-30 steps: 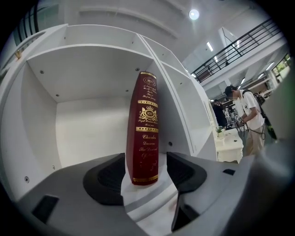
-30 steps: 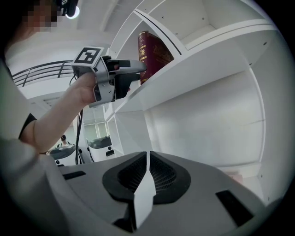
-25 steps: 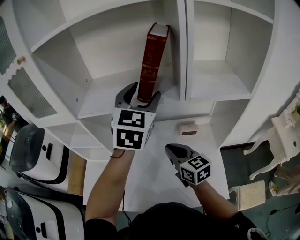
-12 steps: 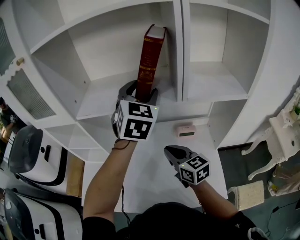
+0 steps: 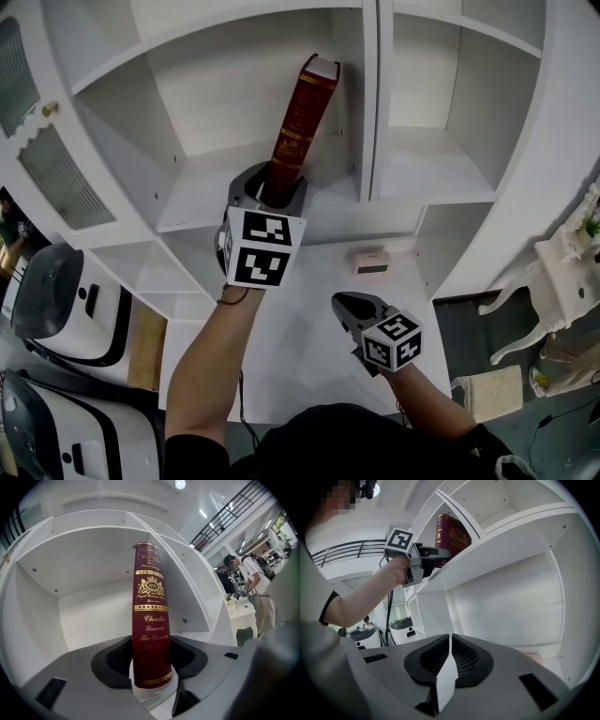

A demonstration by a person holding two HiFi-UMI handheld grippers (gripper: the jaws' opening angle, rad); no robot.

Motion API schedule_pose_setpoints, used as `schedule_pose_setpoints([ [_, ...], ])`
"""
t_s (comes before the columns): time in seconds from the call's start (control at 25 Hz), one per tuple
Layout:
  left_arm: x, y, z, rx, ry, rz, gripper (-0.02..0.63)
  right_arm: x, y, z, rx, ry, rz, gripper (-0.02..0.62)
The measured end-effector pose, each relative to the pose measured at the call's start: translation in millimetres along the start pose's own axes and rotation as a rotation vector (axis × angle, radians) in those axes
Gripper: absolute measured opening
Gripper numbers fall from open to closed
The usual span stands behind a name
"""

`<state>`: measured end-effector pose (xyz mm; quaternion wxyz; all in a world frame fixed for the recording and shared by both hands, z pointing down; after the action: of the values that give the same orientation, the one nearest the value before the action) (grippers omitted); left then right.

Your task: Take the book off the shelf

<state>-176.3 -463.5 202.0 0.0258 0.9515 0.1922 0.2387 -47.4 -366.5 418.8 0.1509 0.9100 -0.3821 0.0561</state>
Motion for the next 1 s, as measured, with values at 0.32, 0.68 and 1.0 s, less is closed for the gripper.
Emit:
schedule_pose_setpoints([
  [0.32,-25,-40,-9,0.063,-0.090,0.037,0.222,-6,-6,-13,-0.044,0.001,-0.008,0.015],
  [0.68,-54,-100,-24,0.164,-0.238,0.040,0.222,-13,0,-24,-0.084,0.003,0.006,0.015],
  [1.0,-55,-164,-46,0.213,-0.313,0.060,0.222,-27,20,-30,-0.113,0.006,0.046,0.015],
])
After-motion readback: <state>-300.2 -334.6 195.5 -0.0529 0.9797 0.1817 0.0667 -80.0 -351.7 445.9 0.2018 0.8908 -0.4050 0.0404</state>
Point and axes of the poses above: the fingertips, and each gripper's own axes: y forward along the fingers, x to its right, z out of its top, the point moved 6 cm from there along -y, backward along the fingers, and after that the axes turned 4 degrees about -z, right-handed, at the moved point
